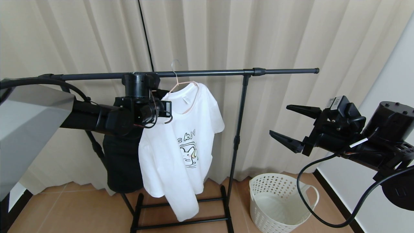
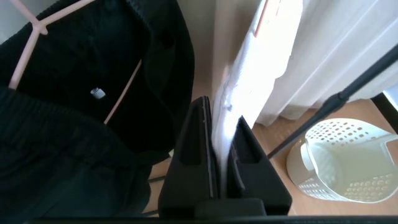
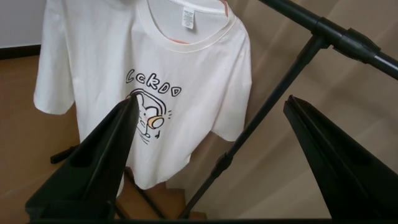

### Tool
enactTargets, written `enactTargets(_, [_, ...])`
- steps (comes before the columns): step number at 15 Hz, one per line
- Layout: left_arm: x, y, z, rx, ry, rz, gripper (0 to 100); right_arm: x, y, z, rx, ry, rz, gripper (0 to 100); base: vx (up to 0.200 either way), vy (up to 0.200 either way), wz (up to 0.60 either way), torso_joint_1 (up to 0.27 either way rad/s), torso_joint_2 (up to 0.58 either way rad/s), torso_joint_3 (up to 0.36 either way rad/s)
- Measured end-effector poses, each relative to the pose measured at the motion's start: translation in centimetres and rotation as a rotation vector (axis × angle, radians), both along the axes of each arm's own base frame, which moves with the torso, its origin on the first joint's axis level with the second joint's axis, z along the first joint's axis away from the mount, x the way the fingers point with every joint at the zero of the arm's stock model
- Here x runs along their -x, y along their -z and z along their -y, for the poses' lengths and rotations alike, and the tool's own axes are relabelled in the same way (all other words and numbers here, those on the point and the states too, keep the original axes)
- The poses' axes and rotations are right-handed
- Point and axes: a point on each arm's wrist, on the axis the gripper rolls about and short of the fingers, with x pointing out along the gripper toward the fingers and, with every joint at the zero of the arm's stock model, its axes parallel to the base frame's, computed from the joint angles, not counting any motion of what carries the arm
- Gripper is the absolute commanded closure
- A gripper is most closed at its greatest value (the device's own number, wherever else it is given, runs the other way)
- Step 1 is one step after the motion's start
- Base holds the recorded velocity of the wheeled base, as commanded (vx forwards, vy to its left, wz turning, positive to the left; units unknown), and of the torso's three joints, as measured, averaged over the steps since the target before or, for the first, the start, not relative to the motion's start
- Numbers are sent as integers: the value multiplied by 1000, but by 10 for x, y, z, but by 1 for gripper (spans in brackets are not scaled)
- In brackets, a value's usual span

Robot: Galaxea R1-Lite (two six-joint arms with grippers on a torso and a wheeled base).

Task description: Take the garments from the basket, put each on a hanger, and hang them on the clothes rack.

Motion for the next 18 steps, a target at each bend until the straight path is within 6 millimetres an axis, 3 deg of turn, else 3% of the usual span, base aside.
enactTargets(5, [-12, 12, 0, -4, -9, -10, 100, -1, 1, 0, 1, 0, -4, 0, 0, 0, 0, 0, 0, 0])
enactTargets(14, [-15, 25, 3, -7, -8, -38, 100, -1, 2, 0, 1, 1, -2, 0, 0, 0, 0, 0, 0, 0])
enactTargets(15, [-15, 25, 3, -8, -9, -39, 0, -1, 2, 0, 1, 1, -2, 0, 0, 0, 0, 0, 0, 0])
enactTargets(18, [-14, 25, 2, -10, -29, -37, 0, -1, 1, 0, 0, 1, -2, 0, 0, 0, 0, 0, 0, 0])
